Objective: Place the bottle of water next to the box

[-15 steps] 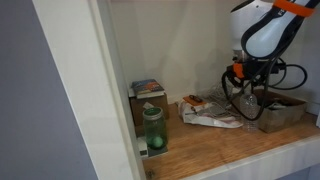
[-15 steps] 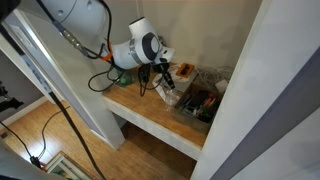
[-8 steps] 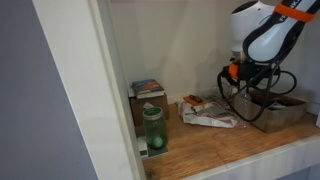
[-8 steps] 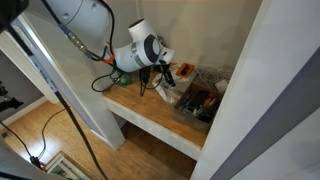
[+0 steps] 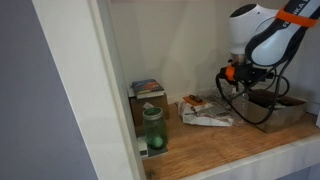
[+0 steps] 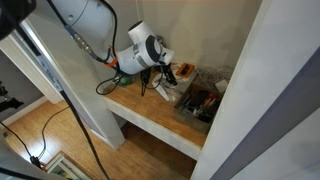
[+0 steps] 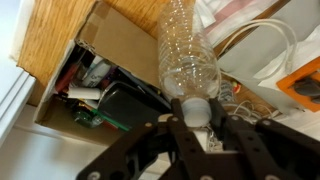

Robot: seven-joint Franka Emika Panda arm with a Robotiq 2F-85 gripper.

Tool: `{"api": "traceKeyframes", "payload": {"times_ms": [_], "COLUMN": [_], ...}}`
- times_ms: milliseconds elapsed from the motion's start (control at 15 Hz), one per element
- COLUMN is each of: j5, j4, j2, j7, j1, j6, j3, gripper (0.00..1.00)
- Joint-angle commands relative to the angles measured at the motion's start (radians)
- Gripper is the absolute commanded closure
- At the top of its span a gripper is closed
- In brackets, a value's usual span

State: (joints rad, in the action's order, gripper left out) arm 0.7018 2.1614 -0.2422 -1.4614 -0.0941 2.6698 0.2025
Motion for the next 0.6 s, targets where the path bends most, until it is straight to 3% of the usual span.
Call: {"api": "traceKeyframes", "payload": {"times_ms": [0, 67, 133, 200, 533], "j5": [0.081, 0.092, 0.1, 0.104, 0.079], "j4": [-0.022, -0.023, -0.021, -0.021, 0.0], "j2": [-0.051, -0.054, -0.053, -0.052, -0.053], "j7": [-0.084, -0.087, -0.085, -0.083, -0.04], "j1": [-0.007, -0.005, -0.003, 0.0, 0.007], "j6": [0.022, 0.02, 0.021, 0.02, 0.022], "j3": [0.006, 0.003, 0.0, -0.003, -0.013], "gripper": [0.92, 0.92, 0.62, 0.43, 0.09]}}
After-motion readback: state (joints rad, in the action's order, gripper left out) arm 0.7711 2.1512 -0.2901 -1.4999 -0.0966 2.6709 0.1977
